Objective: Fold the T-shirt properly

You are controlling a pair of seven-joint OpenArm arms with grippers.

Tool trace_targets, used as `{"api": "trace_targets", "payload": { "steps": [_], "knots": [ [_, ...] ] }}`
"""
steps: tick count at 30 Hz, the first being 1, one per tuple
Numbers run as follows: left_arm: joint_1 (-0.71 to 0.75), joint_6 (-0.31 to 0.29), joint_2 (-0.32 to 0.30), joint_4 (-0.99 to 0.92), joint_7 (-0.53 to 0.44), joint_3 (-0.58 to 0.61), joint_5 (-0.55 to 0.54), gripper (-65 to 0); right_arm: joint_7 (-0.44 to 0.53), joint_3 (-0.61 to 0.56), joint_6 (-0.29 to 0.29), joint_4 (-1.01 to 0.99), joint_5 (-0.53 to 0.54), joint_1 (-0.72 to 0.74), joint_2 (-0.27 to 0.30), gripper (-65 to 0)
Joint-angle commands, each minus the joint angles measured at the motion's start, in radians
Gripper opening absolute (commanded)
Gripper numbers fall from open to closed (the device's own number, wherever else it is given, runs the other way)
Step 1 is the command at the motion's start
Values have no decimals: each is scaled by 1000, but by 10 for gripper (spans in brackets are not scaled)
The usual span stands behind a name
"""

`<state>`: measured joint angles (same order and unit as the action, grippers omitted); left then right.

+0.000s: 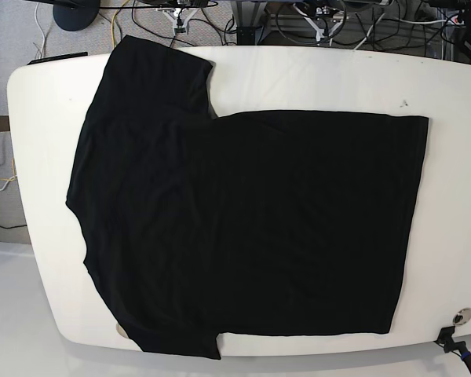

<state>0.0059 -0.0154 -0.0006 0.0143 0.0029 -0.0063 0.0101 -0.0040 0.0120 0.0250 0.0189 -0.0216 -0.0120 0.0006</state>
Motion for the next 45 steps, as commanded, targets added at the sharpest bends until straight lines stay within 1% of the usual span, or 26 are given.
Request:
{"api": "trace_targets", "payload": {
  "steps": [1, 7, 13, 15, 16, 23, 29, 36, 39, 45],
  "knots": [
    [5, 0, -1, 1, 2, 0, 1, -638, -2, 2, -4, 1, -2, -2, 6, -626],
    [43, -1, -20, 41, 24, -1, 10, -647, 33, 2, -3, 4, -21, -16, 14, -626],
    [162, -6, -86, 200, 39, 7, 4, -639, 22, 5, -1, 45, -34, -69, 17, -626],
    [184, -5, -96, 229, 51, 9, 9, -637, 21, 3, 3, 74, -34, -95, 21, -626],
    [174, 3, -83, 211, 68, 1, 6, -650, 38, 14, 9, 46, -30, -73, 11, -637],
    [236, 6, -88, 299, 106, 6, 30, -650, 39, 18, 12, 105, -34, -143, 22, -639],
    [319, 12, -105, 383, 96, 3, 64, -650, 38, 16, 16, 204, -28, -221, 51, -639],
    [437, 12, -162, 493, 79, 2, 81, -650, 41, 18, 22, 316, -28, -325, 91, -642],
    [499, 11, -189, 589, 87, 1, 93, -650, 40, 22, 41, 369, -24, -375, 107, -641],
    [650, 11, -253, 821, 96, -37, 92, -650, 45, 29, 46, 538, -7, -508, 145, -642]
  ]
}}
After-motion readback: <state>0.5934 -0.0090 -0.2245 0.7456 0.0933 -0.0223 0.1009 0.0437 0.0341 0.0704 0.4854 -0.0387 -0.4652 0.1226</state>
